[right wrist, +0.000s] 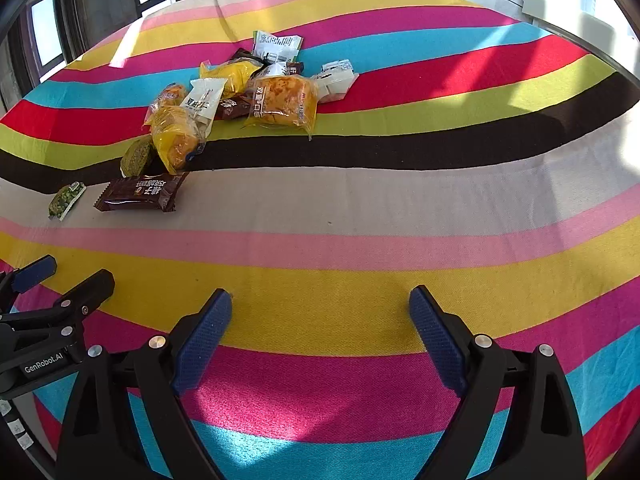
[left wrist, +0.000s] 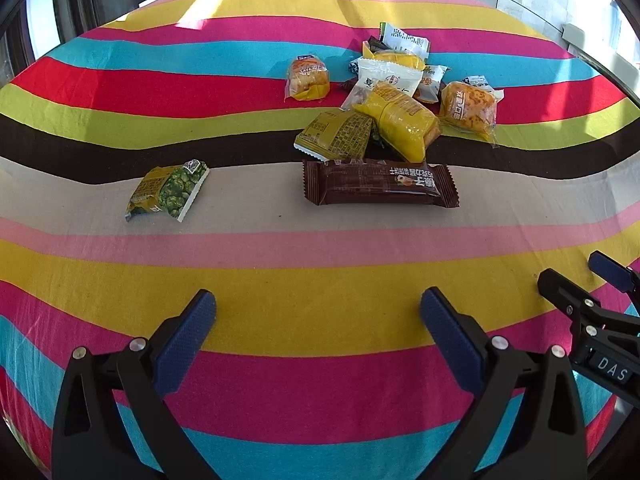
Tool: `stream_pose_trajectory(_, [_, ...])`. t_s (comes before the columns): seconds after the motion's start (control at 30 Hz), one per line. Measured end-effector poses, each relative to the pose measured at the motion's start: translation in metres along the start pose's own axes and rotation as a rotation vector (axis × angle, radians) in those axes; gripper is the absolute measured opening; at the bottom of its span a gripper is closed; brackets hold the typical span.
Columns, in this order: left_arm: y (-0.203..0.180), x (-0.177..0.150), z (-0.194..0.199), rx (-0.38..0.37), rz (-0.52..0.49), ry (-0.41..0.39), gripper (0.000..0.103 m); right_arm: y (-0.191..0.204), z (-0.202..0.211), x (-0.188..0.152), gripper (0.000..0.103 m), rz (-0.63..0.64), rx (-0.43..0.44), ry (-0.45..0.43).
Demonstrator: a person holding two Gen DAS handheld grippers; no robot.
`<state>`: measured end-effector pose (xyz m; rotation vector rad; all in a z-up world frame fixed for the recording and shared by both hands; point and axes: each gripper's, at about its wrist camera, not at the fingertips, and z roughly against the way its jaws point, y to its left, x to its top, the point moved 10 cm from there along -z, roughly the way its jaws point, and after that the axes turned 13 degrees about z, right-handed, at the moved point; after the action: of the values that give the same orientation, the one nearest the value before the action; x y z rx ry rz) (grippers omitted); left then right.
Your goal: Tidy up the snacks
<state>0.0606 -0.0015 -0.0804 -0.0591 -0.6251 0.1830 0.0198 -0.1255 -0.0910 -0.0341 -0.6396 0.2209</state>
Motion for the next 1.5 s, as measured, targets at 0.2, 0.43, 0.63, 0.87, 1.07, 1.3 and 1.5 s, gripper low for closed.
stream_pose_trajectory(0.2, [0.0024,-0.0022,0.0012,0.0,0.001,0.0,0.102,0.0023,-0.0003,-0.0009,0.087,0.0,0.0,0.0])
stream_pose_trajectory(0.43, [0.0027,-0.0024,0.0013,0.0,0.001,0.0,0.102,0.0018,-0.0008,-0.0008,0.087,0.001,-0.001,0.001])
stream_pose_trajectory(0.63, [0.0026,-0.0021,0.0012,0.001,0.0,0.001,0.102,0.002,-0.0007,-0.0007,0.087,0.001,0.0,0.0])
stream_pose_trajectory(0.87, [0.0027,-0.0023,0.0013,0.0,0.0,0.0,0.102,0.0017,-0.0007,-0.0008,0.087,0.001,0.0,0.0])
stream_pose_trajectory(1.07, [0.0028,-0.0024,0.0013,0.0,0.0,0.0,0.102,0.0018,-0.0008,-0.0005,0.087,0.001,0.0,0.0])
stream_pose_trajectory(1.3, [0.0027,-0.0022,0.0012,0.0,0.0,0.0,0.102,0.0016,-0.0006,-0.0008,0.087,0.001,0.0,0.0])
stream_pose_trajectory(1.5, [0.0027,-0.0022,0.0013,0.0,0.0,0.0,0.102,0.0016,-0.0008,-0.0006,0.087,0.001,0.0,0.0])
